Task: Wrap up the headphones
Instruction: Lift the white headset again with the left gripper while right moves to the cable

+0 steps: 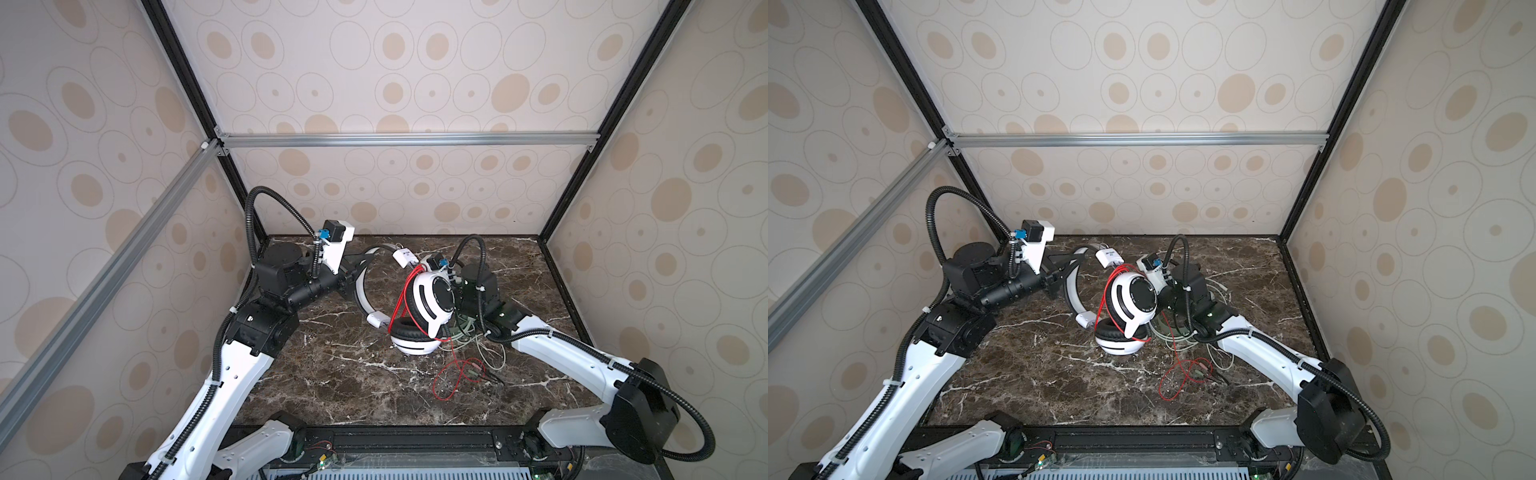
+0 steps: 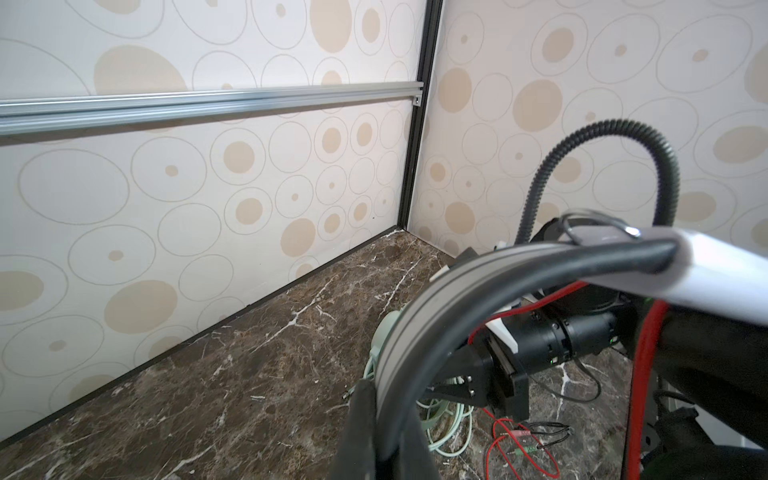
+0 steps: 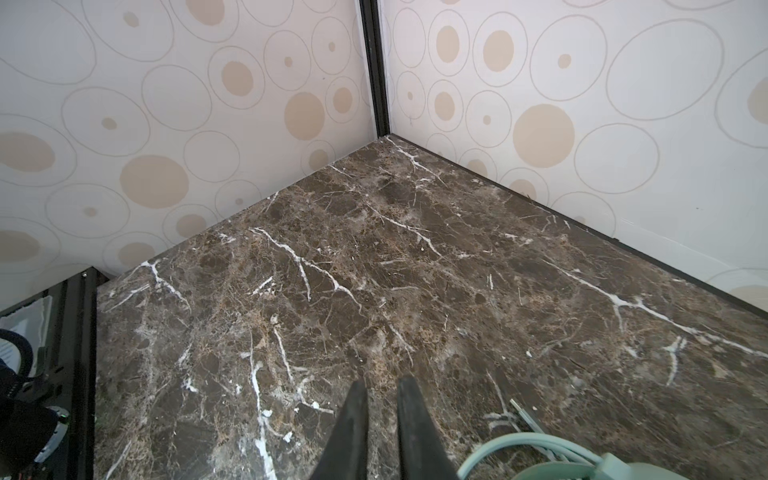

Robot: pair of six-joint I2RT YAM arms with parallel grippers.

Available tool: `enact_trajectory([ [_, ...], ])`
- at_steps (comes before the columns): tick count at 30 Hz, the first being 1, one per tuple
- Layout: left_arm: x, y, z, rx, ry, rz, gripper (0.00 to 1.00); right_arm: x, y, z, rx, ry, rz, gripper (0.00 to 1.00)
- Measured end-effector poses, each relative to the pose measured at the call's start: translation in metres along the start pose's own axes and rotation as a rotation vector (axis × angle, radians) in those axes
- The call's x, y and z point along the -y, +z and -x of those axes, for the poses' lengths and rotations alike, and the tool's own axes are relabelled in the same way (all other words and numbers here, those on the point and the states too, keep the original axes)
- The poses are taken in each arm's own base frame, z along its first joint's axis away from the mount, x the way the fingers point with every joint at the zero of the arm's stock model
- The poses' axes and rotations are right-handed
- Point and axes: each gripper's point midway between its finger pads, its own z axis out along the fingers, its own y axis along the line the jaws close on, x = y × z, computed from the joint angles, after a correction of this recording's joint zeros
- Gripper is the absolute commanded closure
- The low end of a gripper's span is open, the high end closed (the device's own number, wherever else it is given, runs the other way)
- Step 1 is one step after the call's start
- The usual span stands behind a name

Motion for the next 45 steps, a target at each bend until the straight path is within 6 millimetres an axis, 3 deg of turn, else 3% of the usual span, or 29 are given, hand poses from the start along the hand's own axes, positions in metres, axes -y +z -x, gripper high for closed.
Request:
enact_trajectory([
  [9,-0.016,0.001,0.032,0.058,-0.038,0.091,1.0,-0.002,0.01,-0.028,0.015,0.079,0.038,0.86],
  [18,-0.044,0.006,0.034,0.062,-0.102,0.186,1.0,-0.004,0.025,-0.069,-0.018,0.173,0.08,0.87],
  [32,-0.079,0.001,0.066,0.176,-0.196,0.283,1.0,-0.001,0.029,-0.113,-0.075,0.239,0.073,0.91],
  [39,-0.092,0.002,0.079,0.201,-0.219,0.313,1.0,-0.001,0.029,-0.125,-0.091,0.251,0.07,0.93],
  [45,-0.113,0.001,0.078,0.213,-0.26,0.364,1.0,-0.001,0.026,-0.134,-0.1,0.254,0.067,0.96],
])
